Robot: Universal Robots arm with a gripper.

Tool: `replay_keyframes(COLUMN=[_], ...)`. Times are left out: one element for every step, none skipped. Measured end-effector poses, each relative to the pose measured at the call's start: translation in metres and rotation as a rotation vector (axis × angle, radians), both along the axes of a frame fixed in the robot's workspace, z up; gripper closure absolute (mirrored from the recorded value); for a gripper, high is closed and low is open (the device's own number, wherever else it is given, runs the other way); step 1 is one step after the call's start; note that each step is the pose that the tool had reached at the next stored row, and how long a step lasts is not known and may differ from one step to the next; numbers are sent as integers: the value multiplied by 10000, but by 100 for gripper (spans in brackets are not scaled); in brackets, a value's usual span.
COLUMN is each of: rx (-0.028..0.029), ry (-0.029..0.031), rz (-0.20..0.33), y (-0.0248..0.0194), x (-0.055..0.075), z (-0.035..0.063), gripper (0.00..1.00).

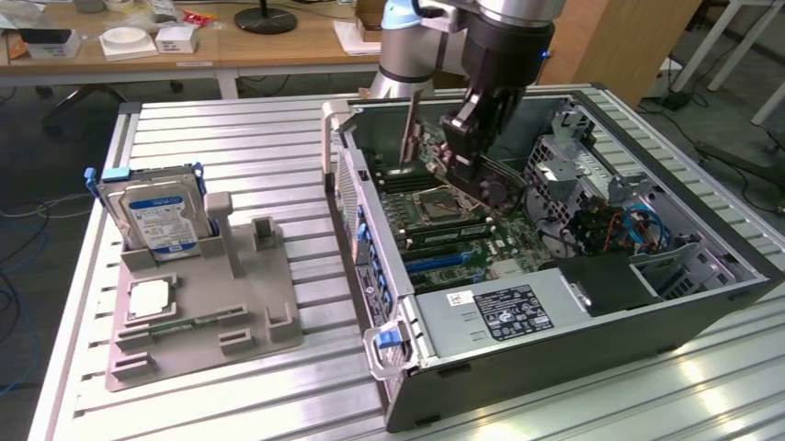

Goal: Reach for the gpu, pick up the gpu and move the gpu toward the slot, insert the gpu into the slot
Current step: 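Insert the gpu into the slot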

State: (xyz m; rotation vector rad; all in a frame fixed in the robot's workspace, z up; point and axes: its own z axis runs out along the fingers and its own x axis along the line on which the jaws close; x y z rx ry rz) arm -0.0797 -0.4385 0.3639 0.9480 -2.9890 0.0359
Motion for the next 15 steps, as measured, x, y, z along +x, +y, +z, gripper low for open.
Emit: replay_keyframes(rx=[0, 0, 1, 0, 0, 0, 0, 0, 0, -1, 0, 1, 1, 1, 0], ry=[0, 0, 0, 0, 0, 0, 0, 0, 0, 1, 0, 0, 0, 0, 0], rz=[179, 370, 544, 720, 896, 1074, 1250, 1429, 1618, 1794, 1969, 2143, 2318, 2494, 2686], y=[0, 0, 0, 0, 0, 0, 0, 0, 0, 0, 0, 0, 0, 0, 0], x=[0, 0, 0, 0, 0, 0, 0, 0, 0, 0, 0, 0, 0, 0, 0], z=[0, -1, -1, -1, -2, -2, -3, -3, -4, -4, -5, -6, -6, -7, -7], gripper=[74, 74, 74, 74, 74, 74, 74, 74, 74, 74, 74, 74, 74, 74, 74])
